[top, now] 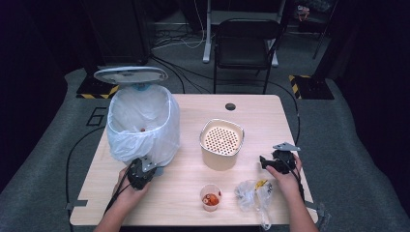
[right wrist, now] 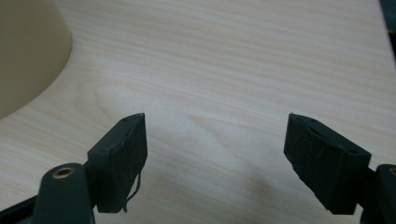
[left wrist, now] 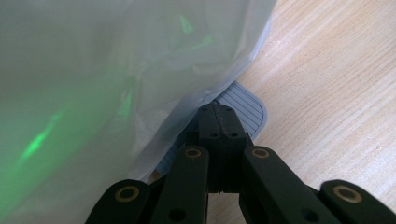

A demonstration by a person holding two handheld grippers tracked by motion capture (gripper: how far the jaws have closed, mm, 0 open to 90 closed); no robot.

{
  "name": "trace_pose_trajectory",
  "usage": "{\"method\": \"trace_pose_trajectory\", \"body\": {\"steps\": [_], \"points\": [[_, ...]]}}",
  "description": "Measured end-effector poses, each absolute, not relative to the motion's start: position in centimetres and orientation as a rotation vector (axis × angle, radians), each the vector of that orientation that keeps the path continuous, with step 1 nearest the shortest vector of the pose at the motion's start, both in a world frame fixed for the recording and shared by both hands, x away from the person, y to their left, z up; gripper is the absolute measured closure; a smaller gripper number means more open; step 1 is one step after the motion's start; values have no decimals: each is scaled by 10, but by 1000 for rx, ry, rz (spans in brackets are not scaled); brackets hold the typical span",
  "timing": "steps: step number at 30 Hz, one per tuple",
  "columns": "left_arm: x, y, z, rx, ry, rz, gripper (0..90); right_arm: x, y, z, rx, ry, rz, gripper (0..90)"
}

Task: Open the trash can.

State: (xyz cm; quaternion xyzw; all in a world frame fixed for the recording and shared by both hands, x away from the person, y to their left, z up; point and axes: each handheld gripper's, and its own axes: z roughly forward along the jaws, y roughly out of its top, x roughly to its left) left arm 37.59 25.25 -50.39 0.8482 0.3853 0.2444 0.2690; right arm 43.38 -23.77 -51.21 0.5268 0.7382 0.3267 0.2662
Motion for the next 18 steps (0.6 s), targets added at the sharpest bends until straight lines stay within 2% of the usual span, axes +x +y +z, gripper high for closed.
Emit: {"method": "trace_pose_trajectory", "body": {"steps": [6,18], "points": [[376,253,-503,2299,1047,642,900,424,-238,-497,1406,1974,896,214],[376,251,-503,2297,1051,657,900,406,-239,-476,1403,1967,906,142]]}}
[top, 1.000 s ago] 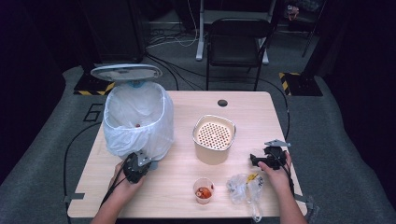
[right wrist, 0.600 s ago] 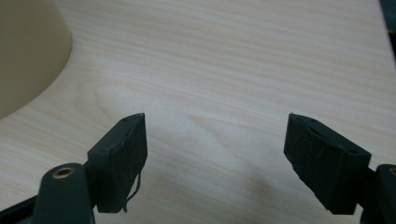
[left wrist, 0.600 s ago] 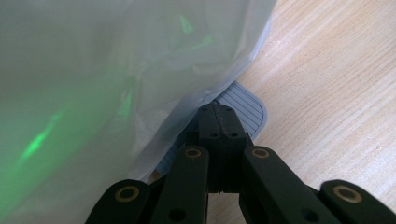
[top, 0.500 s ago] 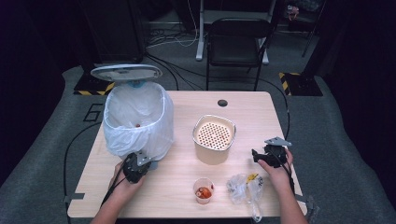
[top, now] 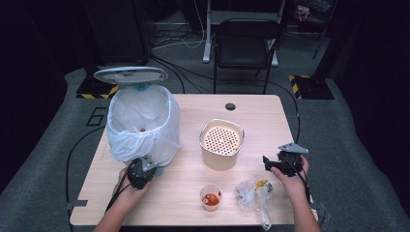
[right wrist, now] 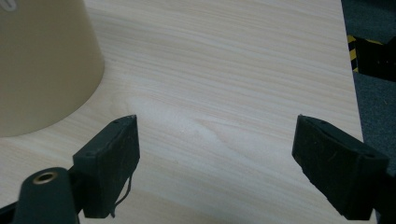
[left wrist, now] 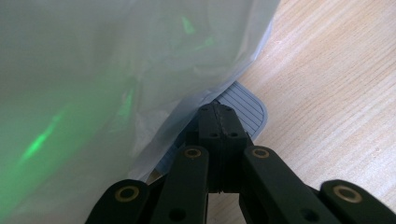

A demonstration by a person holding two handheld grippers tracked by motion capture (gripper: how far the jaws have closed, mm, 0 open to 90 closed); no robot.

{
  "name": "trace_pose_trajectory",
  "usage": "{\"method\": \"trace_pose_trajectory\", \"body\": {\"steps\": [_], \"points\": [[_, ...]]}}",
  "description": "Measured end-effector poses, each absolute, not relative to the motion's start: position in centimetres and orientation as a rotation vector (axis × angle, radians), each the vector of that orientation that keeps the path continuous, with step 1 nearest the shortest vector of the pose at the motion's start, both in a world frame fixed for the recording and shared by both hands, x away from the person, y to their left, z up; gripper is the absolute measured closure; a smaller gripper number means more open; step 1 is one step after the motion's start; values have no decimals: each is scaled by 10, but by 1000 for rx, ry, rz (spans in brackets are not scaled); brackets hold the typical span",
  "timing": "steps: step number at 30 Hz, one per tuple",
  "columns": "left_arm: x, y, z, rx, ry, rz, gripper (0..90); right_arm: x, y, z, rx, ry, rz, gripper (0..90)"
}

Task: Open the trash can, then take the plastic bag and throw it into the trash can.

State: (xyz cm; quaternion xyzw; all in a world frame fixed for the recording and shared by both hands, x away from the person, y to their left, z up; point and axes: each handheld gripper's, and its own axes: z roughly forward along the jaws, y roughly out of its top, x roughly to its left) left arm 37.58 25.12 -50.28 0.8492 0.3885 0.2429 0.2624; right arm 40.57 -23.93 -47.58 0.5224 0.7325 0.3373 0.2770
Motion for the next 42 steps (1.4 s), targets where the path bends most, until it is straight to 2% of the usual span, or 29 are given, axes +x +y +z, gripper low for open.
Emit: {"method": "trace_pose_trajectory", "body": {"steps": [6,13,21,28,37,42], "points": [[377,251,-502,2304,1043,654,900,389,-239,-458,1423,1967,937,132],[376,250,-503,2299,1041,657,900,366,-228,-445,1369,1990,936,67],[377,251,-502,2303,1055,645,900,345,-223,-437,1350,2023,1021,88],[377,251,-503,2297,1056,650,900,332,-218,-440,1353,2058,1046,80],[377,251,-503,2291,1060,654,900,315,-195,-453,1333,2128,1005,3],[377,250,-503,2297,1054,658,900,310,-185,-463,1365,2123,994,0]]}}
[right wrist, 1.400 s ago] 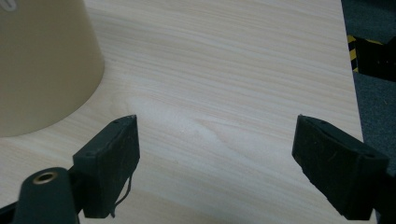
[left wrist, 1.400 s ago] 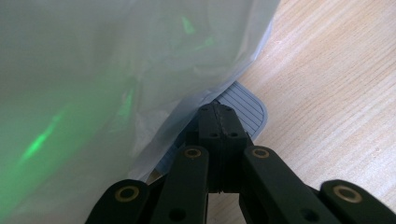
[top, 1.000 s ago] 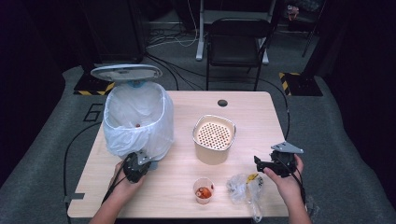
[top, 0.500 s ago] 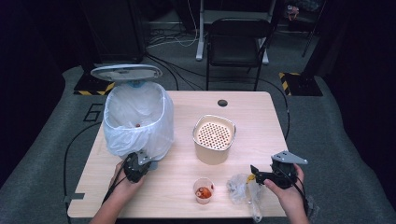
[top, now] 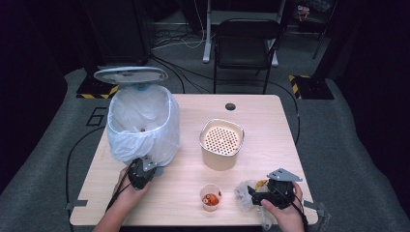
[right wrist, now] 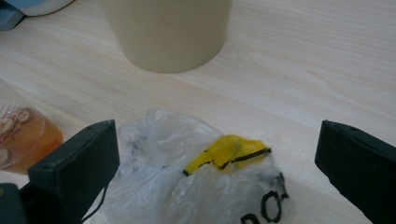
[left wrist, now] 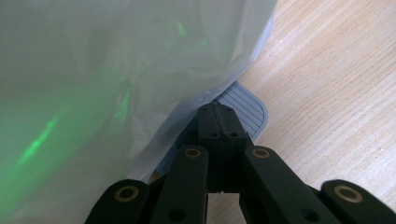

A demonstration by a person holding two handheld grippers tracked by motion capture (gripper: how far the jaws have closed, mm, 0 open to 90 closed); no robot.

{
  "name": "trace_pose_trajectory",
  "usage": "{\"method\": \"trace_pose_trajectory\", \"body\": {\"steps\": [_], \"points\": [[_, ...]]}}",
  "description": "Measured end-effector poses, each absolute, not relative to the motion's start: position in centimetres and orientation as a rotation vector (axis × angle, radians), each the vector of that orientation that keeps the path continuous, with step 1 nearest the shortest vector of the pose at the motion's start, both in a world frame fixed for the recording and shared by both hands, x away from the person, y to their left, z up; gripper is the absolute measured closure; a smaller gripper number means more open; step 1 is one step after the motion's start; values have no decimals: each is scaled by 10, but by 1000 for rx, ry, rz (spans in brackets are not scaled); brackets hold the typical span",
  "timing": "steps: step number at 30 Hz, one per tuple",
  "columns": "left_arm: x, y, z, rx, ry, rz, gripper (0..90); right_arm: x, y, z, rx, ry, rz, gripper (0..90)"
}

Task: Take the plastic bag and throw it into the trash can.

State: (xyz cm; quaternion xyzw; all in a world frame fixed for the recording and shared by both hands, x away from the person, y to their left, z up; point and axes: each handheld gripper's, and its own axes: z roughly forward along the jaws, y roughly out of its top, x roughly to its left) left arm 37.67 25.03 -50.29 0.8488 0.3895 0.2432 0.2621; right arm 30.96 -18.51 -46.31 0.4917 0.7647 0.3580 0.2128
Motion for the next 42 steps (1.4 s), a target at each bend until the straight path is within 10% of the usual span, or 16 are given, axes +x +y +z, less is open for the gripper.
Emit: {"method": "trace_pose_trajectory", "body": {"steps": [24,42], "points": [[377,251,-503,2296,1049,657,900,320,-138,-508,1225,2319,880,45],[376,251,-503,2296,1043,663,900,327,-147,-512,1197,2422,925,705]]}}
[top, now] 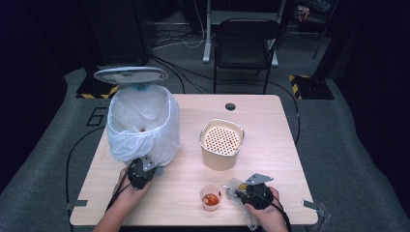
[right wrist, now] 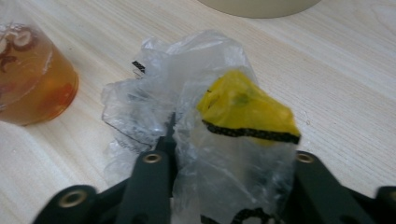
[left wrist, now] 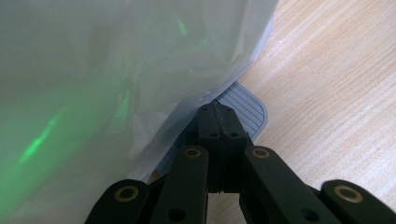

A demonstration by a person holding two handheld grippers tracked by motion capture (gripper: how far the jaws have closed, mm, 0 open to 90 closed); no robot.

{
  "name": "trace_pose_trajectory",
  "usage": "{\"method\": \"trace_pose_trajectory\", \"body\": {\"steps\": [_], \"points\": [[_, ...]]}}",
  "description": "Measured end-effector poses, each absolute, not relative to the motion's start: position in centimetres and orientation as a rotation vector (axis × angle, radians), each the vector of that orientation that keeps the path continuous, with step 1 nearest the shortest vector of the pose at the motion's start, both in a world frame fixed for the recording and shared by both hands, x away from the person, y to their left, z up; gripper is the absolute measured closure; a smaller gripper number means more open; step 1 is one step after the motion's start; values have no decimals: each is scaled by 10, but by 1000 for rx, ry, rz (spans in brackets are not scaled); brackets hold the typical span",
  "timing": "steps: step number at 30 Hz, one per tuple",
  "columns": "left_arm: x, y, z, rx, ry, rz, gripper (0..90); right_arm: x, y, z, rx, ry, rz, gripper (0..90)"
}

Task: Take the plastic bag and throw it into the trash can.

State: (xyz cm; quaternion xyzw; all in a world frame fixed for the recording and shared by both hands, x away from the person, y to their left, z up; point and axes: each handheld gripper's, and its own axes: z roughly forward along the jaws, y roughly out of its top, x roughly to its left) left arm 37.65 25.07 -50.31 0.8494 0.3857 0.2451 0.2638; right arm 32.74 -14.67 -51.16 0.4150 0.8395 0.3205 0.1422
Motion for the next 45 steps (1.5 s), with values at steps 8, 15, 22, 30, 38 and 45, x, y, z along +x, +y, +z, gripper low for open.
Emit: {"method": "trace_pose_trajectory", "body": {"steps": [8,15,22,30,38,45], "points": [[377,251,-503,2289,1054,658,900,327,-149,-506,1202,2420,974,764],[377,251,-503,2295,1045,659,900,326,-156,-490,1200,2398,1032,764],[376,250,-503,2296,1043,663,900,325,-157,-462,1125,2375,1074,762],[376,250,-502,2311,1043,659,900,339,-170,-428,1096,2334,1146,759],[377,251,-503,2293,1046,658,900,353,-176,-386,1037,2331,1221,760],[376,251,-503,2302,1039,675,900,362,-164,-356,955,2325,1240,759]]}}
